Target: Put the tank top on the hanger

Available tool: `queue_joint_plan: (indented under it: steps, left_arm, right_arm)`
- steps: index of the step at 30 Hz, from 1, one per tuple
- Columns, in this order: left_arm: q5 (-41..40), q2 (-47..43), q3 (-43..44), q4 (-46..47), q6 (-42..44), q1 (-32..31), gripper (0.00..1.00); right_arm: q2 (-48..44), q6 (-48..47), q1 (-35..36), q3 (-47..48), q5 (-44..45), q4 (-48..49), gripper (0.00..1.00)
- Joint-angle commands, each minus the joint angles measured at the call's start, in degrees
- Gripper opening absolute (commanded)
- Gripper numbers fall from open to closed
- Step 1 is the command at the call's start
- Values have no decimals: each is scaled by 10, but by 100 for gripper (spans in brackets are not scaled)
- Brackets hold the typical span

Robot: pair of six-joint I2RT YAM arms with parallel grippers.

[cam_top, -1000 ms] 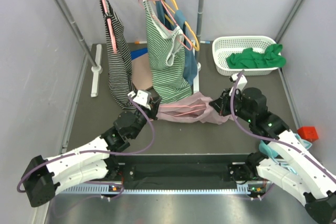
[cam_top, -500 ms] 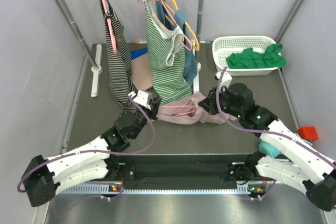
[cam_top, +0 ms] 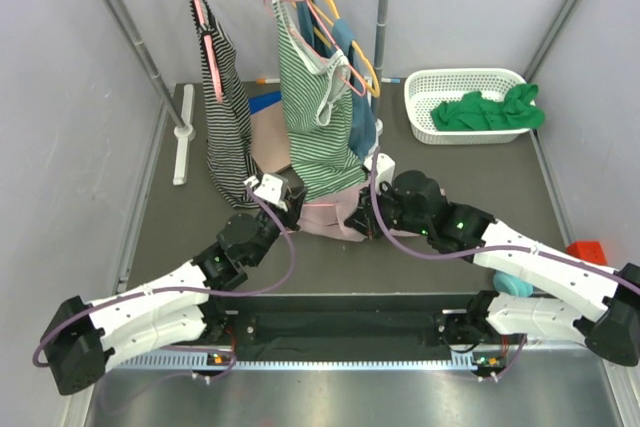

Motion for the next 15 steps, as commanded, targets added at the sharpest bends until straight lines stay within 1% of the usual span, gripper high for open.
queue_joint_plan:
  steps: [1,2,3,4,5,6,7,8,9,10,11,14,15]
  left_arm:
    - [19,0,17,32,-7,2,0]
    - [24,-4,13,36,-7,2,0]
    - [26,-14,10,42,-8,2,0]
    - [24,-18,7,44,-9,3,0]
    - [21,-23,4,45,-10,5,0]
    - [20,-30,2,46,-11,7,0]
    - [30,-32,0,50,-12,7,0]
    - [44,-34,-3,52,-8,8,0]
    - [62,-36,-6,59,-5,8,0]
    - [110,-36,-7,71,-3,8,0]
    - [131,-34,-10,76,0,8,0]
    - [200,-31,-10,85,4,8,0]
    - [210,-31,-9,85,5,8,0]
  right_arm:
    - [-18,19,14,0,9,32,10]
    - [-22,20,14,-3,23,17,16]
    - [-26,20,14,-5,28,8,25]
    - [-38,16,15,-2,33,-3,39]
    - [-47,9,15,2,43,-31,67]
    - [-59,4,15,13,51,-44,76]
    - [-85,-3,16,20,52,-58,82]
    - [-99,-25,17,26,52,-81,90]
    - [-113,-36,17,42,52,-94,91]
    - [-133,-55,18,51,52,-108,92]
    - [-141,-65,18,60,67,-133,92]
    - [-159,-95,18,75,94,-164,93]
    - [-158,-103,18,79,95,-171,93]
